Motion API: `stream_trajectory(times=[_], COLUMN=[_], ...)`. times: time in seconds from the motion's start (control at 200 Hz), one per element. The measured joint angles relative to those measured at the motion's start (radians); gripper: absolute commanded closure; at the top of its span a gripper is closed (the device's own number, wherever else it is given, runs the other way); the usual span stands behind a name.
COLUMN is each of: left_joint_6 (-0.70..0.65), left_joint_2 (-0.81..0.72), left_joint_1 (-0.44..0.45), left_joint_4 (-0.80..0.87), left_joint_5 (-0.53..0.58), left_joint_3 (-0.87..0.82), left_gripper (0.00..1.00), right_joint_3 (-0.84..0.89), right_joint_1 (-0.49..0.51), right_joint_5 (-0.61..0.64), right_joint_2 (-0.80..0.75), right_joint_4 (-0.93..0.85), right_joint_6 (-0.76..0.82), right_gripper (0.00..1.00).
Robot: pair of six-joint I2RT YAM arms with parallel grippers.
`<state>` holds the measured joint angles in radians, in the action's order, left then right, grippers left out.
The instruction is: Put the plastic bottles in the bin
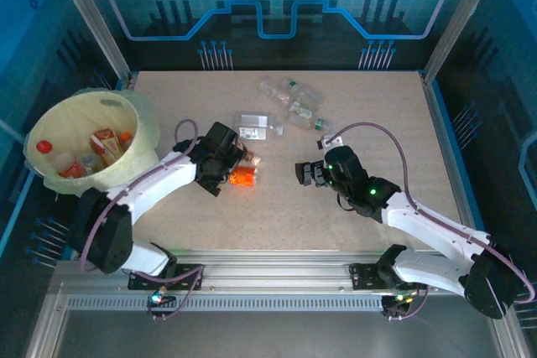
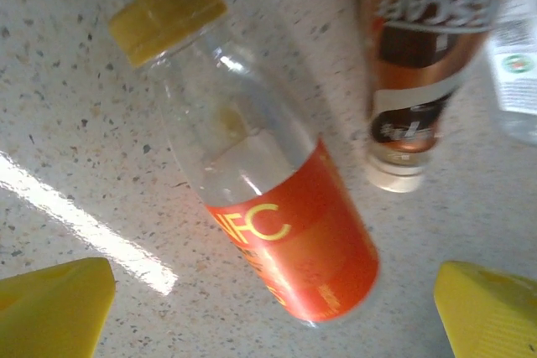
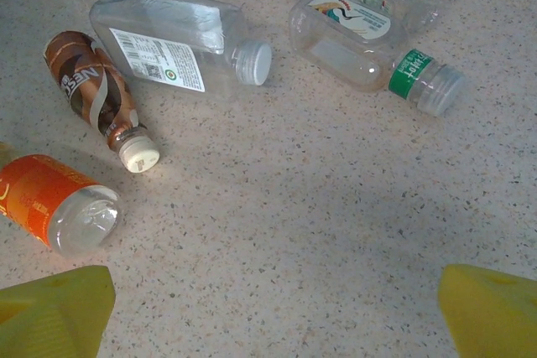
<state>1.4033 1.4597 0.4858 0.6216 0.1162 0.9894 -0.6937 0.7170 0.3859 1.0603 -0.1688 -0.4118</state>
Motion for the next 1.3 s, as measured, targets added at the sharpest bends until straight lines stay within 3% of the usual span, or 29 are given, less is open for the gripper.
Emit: stream_trajectory(times=[0.21, 0.545, 0.735, 0.86, 1.035, 1.16, 1.296], left_joint_6=[0.047, 0.067, 0.025, -0.048, -0.201, -0.364, -0.578], left_joint_2=[0.126, 0.232, 0.232, 0.200, 0.026, -0.095, -0.169], left_joint_1=[0.038, 0.042, 0.043, 0.043, 0.043, 0.043, 0.043], left_joint_4=[-0.038, -0.100, -0.106, -0.110, -0.134, -0.100, -0.027], left_joint_5=[-0.059, -0.070, -0.047, -0.024, 0.052, 0.154, 0.311], left_joint_3=[0.018, 0.026, 0.026, 0.021, 0.001, 0.050, 0.214], left_gripper=[0.03, 0.39, 0.44, 0.44, 0.43, 0.43, 0.43], right_joint_3=[0.000, 0.007, 0.010, 0.010, 0.010, 0.010, 0.010], right_joint_1=[0.000, -0.005, -0.006, -0.006, -0.007, -0.008, -0.012], right_joint_5=[0.005, 0.020, 0.026, 0.026, 0.022, 0.022, 0.021], right_joint_2=[-0.008, -0.057, -0.064, -0.064, -0.064, -0.064, -0.063], right_joint_4=[-0.013, -0.021, -0.027, -0.026, -0.022, -0.014, -0.007], right_joint_6=[-0.004, -0.011, -0.011, -0.011, -0.010, -0.010, -0.007], right_gripper=[0.00, 0.00, 0.00, 0.00, 0.00, 0.00, 0.00])
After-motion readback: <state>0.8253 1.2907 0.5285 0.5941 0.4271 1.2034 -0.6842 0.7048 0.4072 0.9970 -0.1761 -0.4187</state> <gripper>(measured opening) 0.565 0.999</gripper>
